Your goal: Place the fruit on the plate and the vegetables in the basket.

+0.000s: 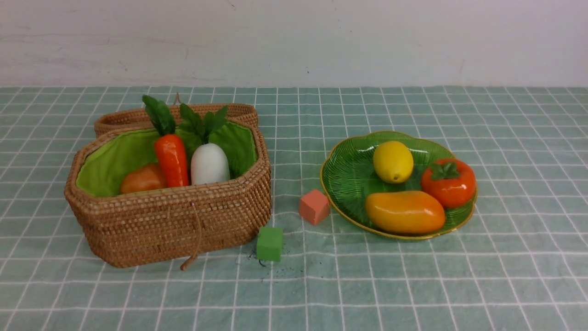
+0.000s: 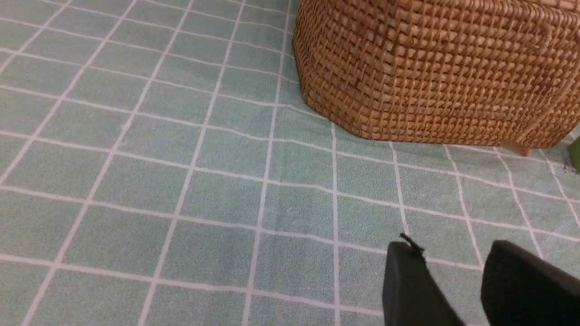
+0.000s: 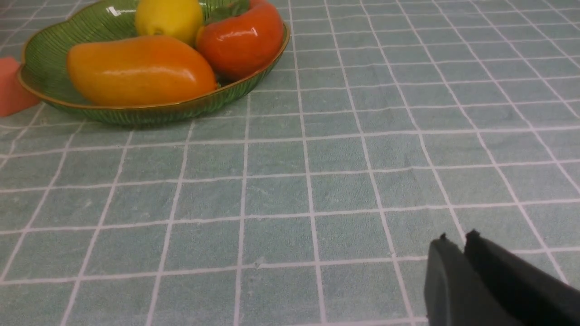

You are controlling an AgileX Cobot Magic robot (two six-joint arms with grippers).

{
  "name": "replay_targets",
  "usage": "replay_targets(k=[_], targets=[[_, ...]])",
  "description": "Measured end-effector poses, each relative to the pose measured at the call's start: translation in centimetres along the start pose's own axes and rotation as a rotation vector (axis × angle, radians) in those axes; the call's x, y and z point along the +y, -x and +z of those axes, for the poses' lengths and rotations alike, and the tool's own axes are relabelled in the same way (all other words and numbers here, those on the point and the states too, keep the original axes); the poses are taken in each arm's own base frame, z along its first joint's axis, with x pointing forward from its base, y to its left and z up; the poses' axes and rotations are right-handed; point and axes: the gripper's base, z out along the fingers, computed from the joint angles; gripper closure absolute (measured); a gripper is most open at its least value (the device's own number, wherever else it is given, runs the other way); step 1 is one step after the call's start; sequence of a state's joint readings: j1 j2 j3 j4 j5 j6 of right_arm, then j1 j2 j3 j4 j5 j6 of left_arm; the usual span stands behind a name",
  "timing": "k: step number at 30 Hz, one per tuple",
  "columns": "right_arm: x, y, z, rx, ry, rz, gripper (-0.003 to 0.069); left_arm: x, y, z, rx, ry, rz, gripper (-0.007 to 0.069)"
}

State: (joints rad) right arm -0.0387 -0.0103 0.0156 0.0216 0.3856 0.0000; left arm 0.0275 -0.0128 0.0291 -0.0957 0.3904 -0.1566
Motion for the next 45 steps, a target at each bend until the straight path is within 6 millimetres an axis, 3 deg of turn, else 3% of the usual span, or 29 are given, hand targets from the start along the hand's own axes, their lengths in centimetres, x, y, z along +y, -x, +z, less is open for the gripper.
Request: replay_targets(k=[45], targets=[[0.01, 0.0, 0.0, 0.0, 0.001, 0.003, 0.0545, -0.25, -0.07, -0.01, 0.012, -0.046, 0.015, 0.0386]])
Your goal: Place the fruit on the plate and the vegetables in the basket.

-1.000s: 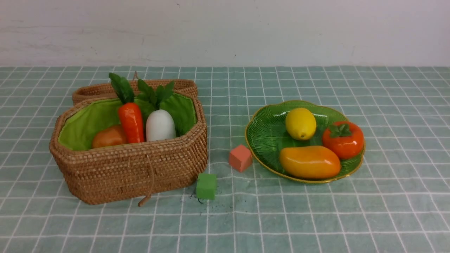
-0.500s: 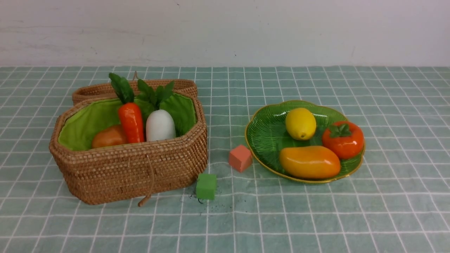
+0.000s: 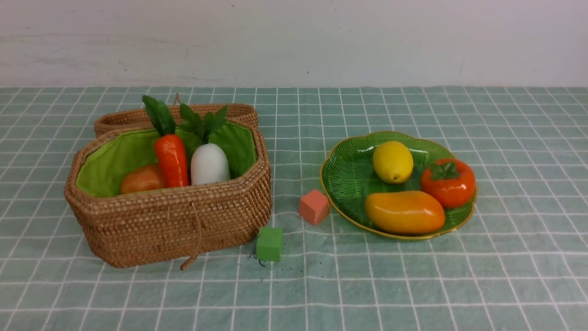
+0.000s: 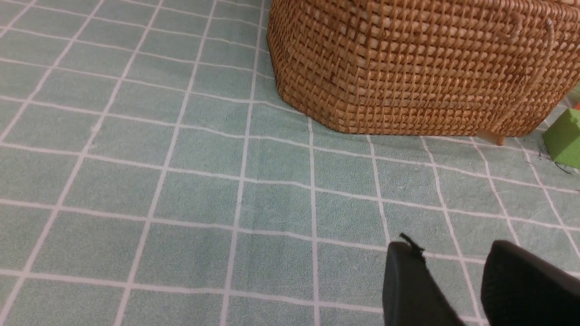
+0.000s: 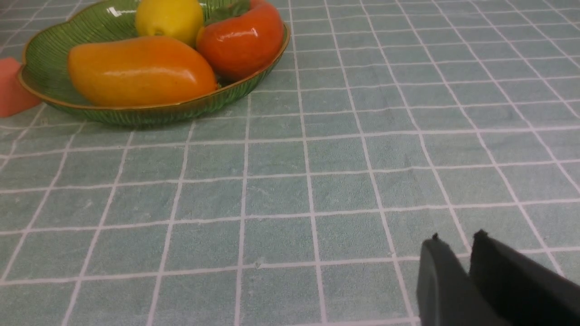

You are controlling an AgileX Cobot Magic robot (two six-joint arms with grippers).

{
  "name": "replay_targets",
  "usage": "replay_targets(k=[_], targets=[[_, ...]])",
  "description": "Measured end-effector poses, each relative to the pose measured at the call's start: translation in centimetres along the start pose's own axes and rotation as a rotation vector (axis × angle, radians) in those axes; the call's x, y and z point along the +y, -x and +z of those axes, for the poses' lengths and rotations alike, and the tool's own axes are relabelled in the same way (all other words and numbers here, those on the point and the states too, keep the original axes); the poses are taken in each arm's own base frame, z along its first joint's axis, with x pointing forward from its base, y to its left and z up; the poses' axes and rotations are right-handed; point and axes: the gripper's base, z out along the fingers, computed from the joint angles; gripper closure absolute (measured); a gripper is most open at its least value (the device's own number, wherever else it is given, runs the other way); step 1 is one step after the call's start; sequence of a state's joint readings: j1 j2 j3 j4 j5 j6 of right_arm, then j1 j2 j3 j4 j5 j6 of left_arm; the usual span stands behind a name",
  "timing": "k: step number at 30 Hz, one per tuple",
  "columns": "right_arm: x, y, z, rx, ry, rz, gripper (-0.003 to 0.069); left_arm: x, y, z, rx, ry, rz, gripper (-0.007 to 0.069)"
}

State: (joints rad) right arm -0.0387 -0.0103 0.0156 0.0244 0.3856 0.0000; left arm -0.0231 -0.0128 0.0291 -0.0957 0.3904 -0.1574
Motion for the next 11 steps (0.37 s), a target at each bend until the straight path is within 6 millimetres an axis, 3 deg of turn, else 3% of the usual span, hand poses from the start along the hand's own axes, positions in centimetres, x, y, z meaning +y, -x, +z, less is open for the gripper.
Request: replay_targets(k=[11], targets=[[0.0, 0.0, 0.0, 0.0, 0.0, 0.0, 0.0529, 0.0, 0.0, 0.0, 0.0, 0.0, 0.0, 0.0386]])
